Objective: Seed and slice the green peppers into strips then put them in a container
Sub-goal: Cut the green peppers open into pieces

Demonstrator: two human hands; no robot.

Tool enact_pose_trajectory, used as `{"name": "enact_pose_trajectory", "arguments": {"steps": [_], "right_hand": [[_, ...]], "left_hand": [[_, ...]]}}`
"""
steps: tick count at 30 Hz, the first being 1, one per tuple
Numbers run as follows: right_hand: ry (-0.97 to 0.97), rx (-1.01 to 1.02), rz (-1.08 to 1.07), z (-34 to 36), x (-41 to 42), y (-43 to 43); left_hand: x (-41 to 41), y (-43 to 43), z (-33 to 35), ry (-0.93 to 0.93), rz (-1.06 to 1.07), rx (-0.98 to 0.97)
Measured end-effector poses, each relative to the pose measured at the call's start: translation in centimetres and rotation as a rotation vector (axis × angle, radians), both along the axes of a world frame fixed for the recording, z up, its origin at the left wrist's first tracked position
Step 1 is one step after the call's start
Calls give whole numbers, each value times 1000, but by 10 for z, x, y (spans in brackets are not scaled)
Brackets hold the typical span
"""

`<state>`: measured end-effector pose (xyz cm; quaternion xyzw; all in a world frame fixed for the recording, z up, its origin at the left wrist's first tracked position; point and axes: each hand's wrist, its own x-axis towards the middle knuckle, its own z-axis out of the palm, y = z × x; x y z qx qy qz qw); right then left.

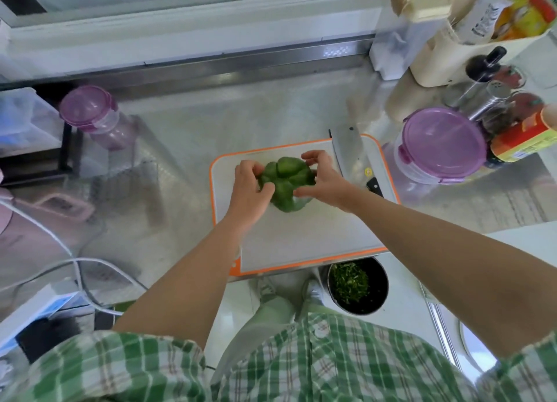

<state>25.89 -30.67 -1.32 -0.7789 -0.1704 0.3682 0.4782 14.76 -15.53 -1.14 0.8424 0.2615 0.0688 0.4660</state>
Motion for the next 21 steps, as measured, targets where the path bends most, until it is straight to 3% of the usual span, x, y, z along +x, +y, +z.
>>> {"name": "enact_pose_trajectory", "arguments": {"steps": [3,6,9,11,14,17,21], "right_hand": [[-64,-73,146,3,-1,-8],[-84,-67,125,8,2,-15],[-376,-234,-41,9,14,-27],[-506,-546,-124,7,22,-38],[-398,-911,-72,6,22,-53],[-439,-979,6,5,22,-62],[-377,-905,9,4,26,-69]], "left_hand": [[4,-7,-7,161,48,-125],[8,-20,-11,277,203,-425],[10,-24,-14,345,366,-653],[10,-25,-15,351,400,-705],[10,-26,-14,310,443,-753],[9,-27,-13,293,455,-714],[9,-29,-11,290,457,-636]]}}
